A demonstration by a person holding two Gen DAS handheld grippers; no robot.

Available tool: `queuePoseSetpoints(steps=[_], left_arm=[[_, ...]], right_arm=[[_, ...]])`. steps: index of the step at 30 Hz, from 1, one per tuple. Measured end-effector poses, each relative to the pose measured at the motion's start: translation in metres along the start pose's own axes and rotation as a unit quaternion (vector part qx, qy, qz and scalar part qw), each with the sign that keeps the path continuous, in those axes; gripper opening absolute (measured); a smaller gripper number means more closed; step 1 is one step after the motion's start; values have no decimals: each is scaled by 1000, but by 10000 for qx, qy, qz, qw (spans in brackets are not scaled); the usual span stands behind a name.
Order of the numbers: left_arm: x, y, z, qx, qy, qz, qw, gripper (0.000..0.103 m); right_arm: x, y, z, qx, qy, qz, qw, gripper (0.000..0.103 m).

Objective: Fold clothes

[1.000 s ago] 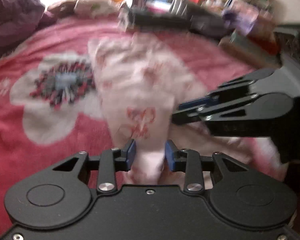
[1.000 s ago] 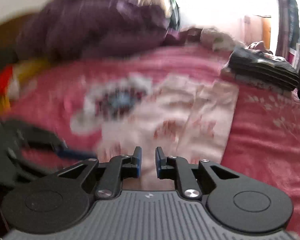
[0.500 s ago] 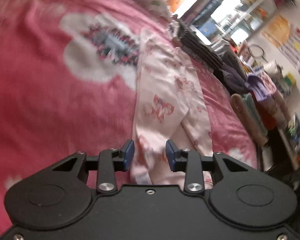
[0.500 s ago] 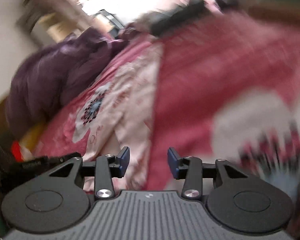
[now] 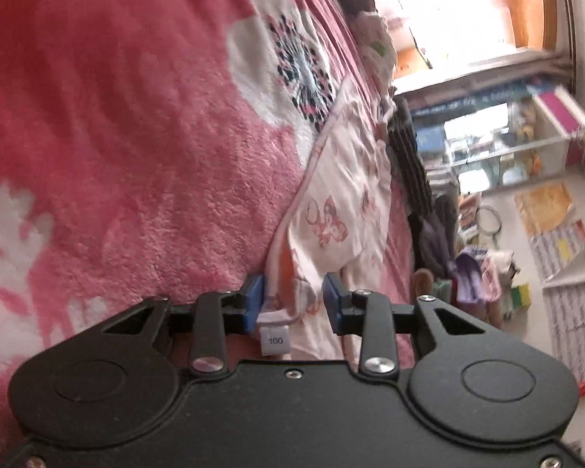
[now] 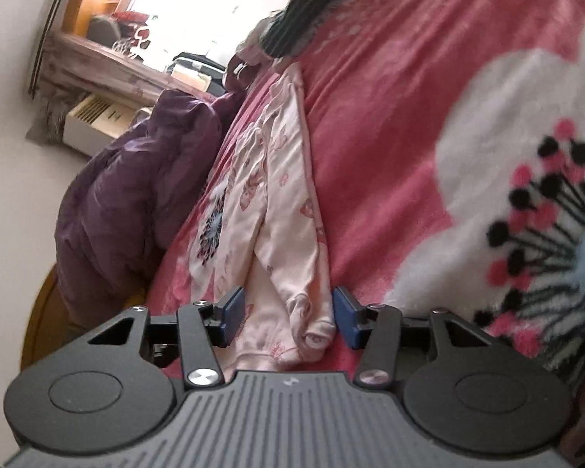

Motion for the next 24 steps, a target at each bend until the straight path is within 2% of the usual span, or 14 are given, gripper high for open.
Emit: queuePoseSetpoints(steps=[4, 6, 7, 9, 10, 13, 16, 24], left_arm=[[2, -1, -2, 227, -30, 183, 9996, 32], [4, -6, -6, 558, -92, 383, 9977, 27], [4, -7, -7, 667, -118, 444, 9967, 23], [3, -9, -9, 772, -157, 496, 9957, 15], [3, -10, -11, 817, -173, 523, 9951, 14], [-2, -18, -18, 1067, -252, 584, 9923, 11], [-8, -25, -28, 1102, -294, 496, 9922, 10], [-5, -35, -79, 1032, 201, 631, 9925, 10]], right_arm=[[-8, -5, -12, 246, -7, 63, 9997, 46], [-1, -6, -9, 324, -45, 57, 9994, 45], [1, -6, -8, 355, -63, 25, 9993, 39], [5, -9, -9, 371, -77, -70, 9993, 21], [4, -10, -11, 339, -90, -43, 9994, 16], [0, -8, -13, 118, -136, 19, 9998, 16], [-11, -2, -11, -111, -185, -1, 9998, 16], [-56, -11, 3, -88, -249, -291, 9992, 16]])
Point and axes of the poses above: each gripper's, at about its wrist camera, not at the fingertips, and x roughly the way its jaws point, y to its left, z to its top, the point moved 3 cm from there along x, roughly the way its jaws point, and after that the axes turned 1 degree about z, right-handed, at the moved point
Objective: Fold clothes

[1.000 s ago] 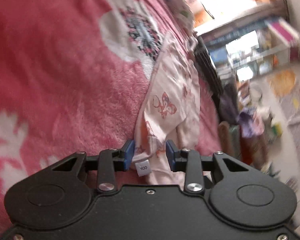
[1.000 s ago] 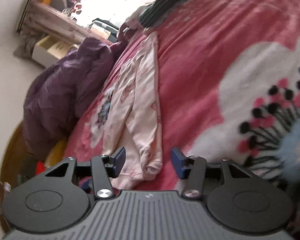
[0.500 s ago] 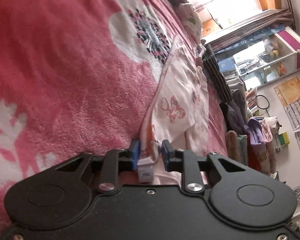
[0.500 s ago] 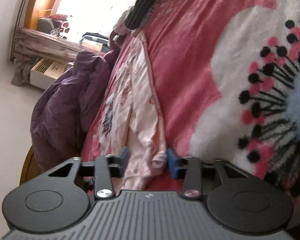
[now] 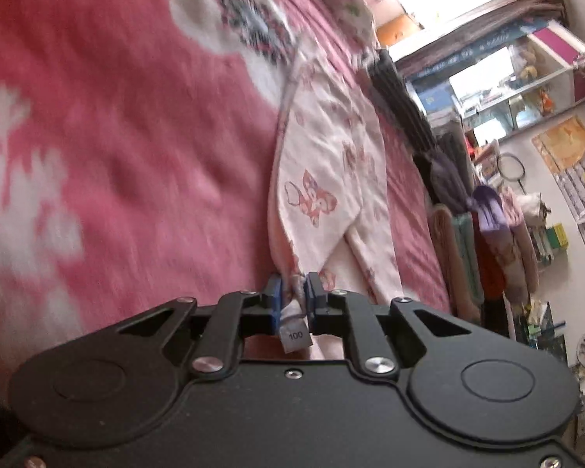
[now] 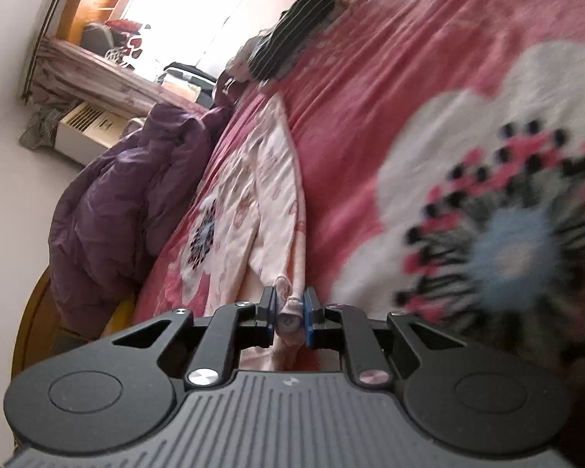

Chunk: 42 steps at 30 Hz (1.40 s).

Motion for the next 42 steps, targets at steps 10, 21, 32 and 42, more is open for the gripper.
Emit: queuePoseSetpoints(steps=[10, 21, 32, 42], left_arm=[[-27, -35, -4, 2009, -320, 554, 9775, 48], [-51, -96, -60, 5612, -1049, 1649, 8043, 52], [-23, -56, -99, 6914, -853, 2168, 6839, 60], [7, -46, -114, 7575, -1134, 2516, 5916, 64]], right_arm=[[-30, 6, 3, -822, -57, -410, 9958, 23], [-71, 106, 18, -4560, -1054, -351, 8830, 37], [-36, 106, -42, -7590, 368, -400, 6489, 43], [-16, 60, -69, -7768, 802, -1046, 6158, 45]])
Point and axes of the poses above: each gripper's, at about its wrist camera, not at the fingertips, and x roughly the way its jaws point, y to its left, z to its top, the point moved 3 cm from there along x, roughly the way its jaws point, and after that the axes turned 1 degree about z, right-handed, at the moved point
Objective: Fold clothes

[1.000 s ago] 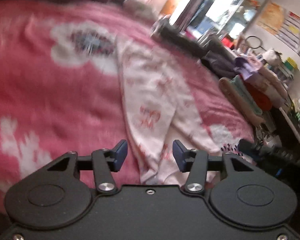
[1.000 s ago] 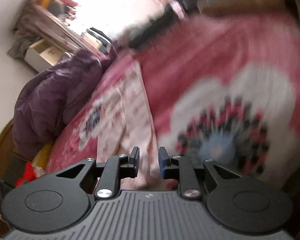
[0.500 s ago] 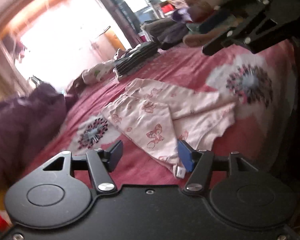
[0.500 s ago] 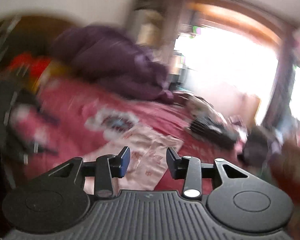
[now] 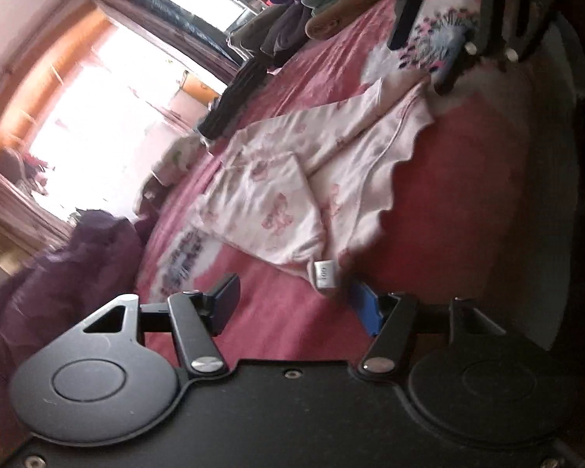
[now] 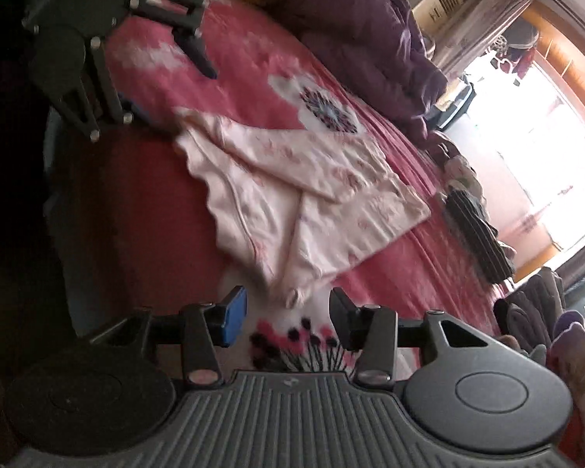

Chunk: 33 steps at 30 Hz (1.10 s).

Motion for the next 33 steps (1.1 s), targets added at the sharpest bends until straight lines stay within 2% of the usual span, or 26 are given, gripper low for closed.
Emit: queuePoseSetpoints(steps=[4, 7, 11, 12, 15, 19, 21, 25, 28, 33], left_arm=[[9, 0, 5, 173, -90, 300, 9994, 64], [12, -2, 7, 327, -139, 316, 9989, 61], [12, -12, 6, 586, -221, 305, 9976, 40], [11, -13, 7, 642, -230, 309, 9972, 38], [7, -14, 6, 733, -272, 410, 9961, 38], [3, 0, 8, 226, -291, 491, 9981, 37], [3, -2, 9, 358, -283, 531, 9975, 38], [1, -10, 10, 412, -249, 422, 9979, 38], [-1, -14, 10, 471, -234, 422, 9977, 38], [-2, -16, 6, 418, -176, 406, 9981, 38]], right_arm=[[16, 1, -2, -193, 12, -275, 9994, 45], [20, 1, 0, -284, -95, -515, 9982, 45], [26, 6, -2, -383, -117, -547, 9977, 45], [26, 8, -2, -439, -143, -597, 9971, 45], [21, 10, 1, -516, -181, -580, 9968, 46], [10, 14, -1, -609, -111, -549, 9966, 48], [10, 19, -2, -617, 15, -389, 9973, 49], [9, 32, 5, -841, -199, -412, 9954, 51], [18, 30, 7, -852, -148, -541, 9948, 51], [11, 14, -1, -549, 88, -922, 9942, 51]])
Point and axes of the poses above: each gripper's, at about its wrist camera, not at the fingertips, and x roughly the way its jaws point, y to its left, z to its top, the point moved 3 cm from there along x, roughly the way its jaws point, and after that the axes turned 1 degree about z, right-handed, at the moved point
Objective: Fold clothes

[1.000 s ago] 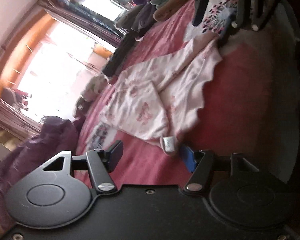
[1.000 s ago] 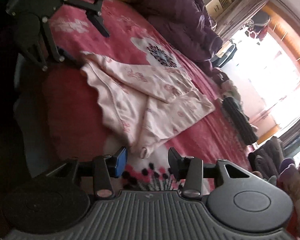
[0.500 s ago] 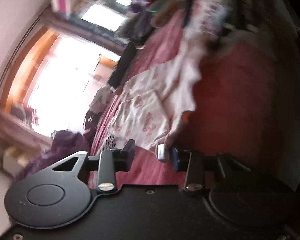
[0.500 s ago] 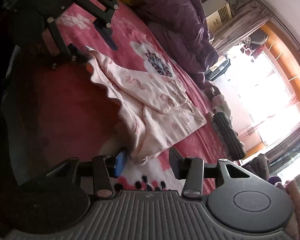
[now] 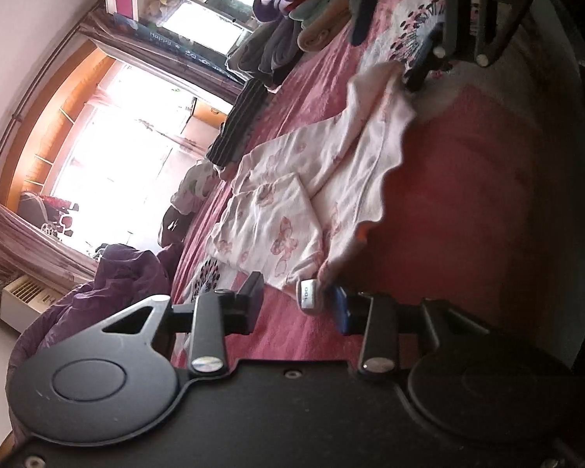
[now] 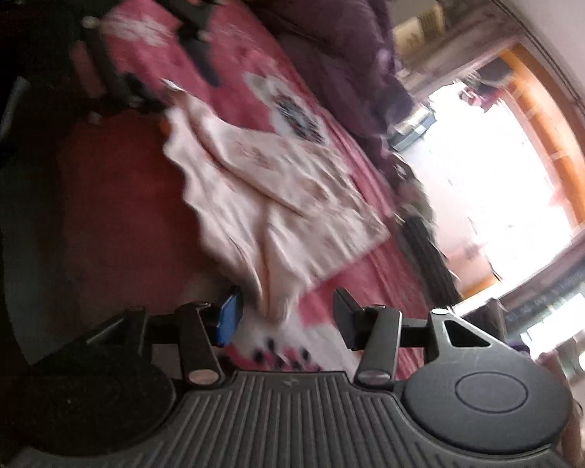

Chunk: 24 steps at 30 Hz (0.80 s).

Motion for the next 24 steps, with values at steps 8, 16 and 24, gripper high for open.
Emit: queuePoseSetpoints(steps=[8, 16, 24], left_arm=[[2, 2, 1, -143, 41, -49, 9999, 35], [-10, 17, 6, -447, -17, -334, 9984, 7], [-23, 63, 19, -1366, -187, -598, 9886, 7]], right_arm=[[10, 8, -1, -228, -248, 158, 9993, 34], [-18, 0, 0, 348, -472, 530, 9969, 19], [-47, -30, 7, 1039, -843, 374, 9903, 19]])
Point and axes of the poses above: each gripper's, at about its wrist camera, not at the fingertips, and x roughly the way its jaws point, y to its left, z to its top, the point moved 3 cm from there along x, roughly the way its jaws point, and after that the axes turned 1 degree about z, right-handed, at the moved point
